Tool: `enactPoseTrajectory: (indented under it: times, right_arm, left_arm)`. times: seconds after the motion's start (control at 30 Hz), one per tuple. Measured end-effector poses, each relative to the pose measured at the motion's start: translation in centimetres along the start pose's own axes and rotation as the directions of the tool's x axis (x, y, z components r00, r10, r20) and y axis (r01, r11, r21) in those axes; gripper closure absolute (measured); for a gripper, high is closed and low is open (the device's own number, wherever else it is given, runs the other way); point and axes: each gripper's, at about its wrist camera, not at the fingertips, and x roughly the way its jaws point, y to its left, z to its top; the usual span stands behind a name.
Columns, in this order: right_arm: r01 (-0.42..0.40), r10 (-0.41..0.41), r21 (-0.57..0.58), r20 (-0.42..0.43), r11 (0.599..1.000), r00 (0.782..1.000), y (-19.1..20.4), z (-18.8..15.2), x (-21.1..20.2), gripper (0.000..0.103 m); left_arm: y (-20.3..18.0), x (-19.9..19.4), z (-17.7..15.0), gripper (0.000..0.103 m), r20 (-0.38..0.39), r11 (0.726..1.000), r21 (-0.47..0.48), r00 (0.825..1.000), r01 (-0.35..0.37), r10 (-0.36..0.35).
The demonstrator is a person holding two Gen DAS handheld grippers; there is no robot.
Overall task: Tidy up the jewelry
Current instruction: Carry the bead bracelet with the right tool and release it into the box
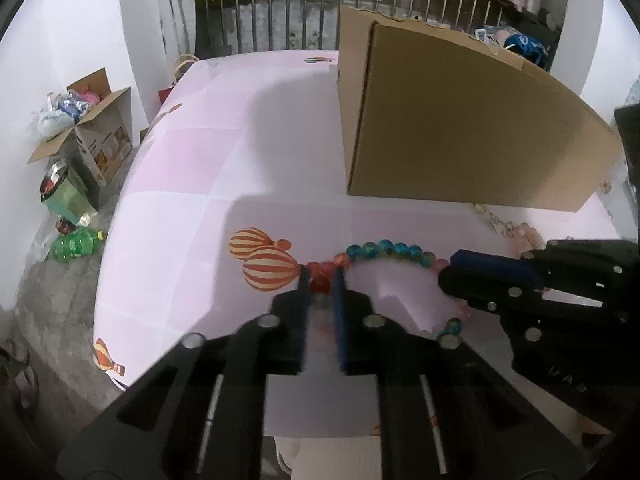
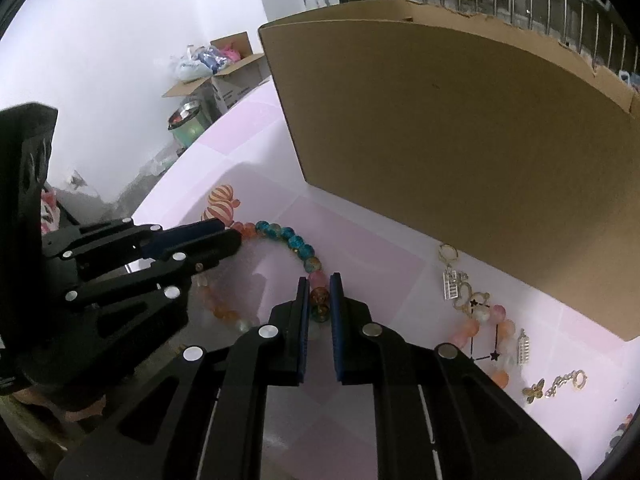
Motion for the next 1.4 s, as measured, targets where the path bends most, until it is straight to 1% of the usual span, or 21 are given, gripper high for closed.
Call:
enactPoseTrajectory:
  times: [0.23, 0.47, 0.83, 0.97, 1.1, 1.23, 1.33, 1.4]
  right_arm:
    - [-0.025, 0.025, 0.021, -0.004, 0.999, 1.0, 0.0, -0.3, -0.2, 0.093]
    - [-0.028, 0.028, 0.016, 0.025, 0.999, 0.999, 0.2, -0.1, -1.3, 0.093]
    - [-0.034, 0.032, 0.018, 0.072, 0.999, 0.997, 0.3, -0.5, -3.6, 0.093]
    - [-0.033, 0.03, 0.02, 0.108, 0.999, 0.994, -0.2, -0.4, -5.2, 0.093]
    - [-0.032, 0.028, 0.021, 0.162, 0.999, 0.986, -0.6, 0.2, -7.6, 0.093]
    - [-0.034, 0.028, 0.023, 0.228, 0.999, 0.973, -1.4, 1.5, -10.9, 0.093]
    - [-0.026, 0.02, 0.019, 0.291, 0.999, 0.956, -2.3, 3.4, -13.6, 0.093]
    - [-0.023, 0.015, 0.021, 0.318, 1.0, 0.948, -2.7, 4.8, -14.6, 0.093]
  left_arm:
    - [0.5, -0.8, 0.2, 0.094, 0.008, 0.998, -0.04, 0.999, 0.041, -0.041]
    - [0.6, -2.1, 0.4, 0.094, 0.032, 0.996, -0.056, 0.998, 0.063, -0.061]
    - [0.1, -4.6, 0.7, 0.094, 0.077, 0.996, -0.054, 0.994, 0.077, -0.072]
    - [-0.5, -6.3, 1.2, 0.094, 0.105, 0.995, -0.036, 0.991, 0.09, -0.086]
    - [-1.1, -8.5, 2.6, 0.094, 0.149, 0.993, 0.0, 0.982, 0.114, -0.113]
    - [-2.5, -11.0, 5.1, 0.094, 0.203, 0.987, 0.062, 0.966, 0.149, -0.159]
    - [-3.8, -12.6, 7.6, 0.094, 0.246, 0.978, 0.11, 0.949, 0.174, -0.197]
    - [-4.5, -13.4, 9.6, 0.094, 0.271, 0.971, 0.138, 0.935, 0.196, -0.227]
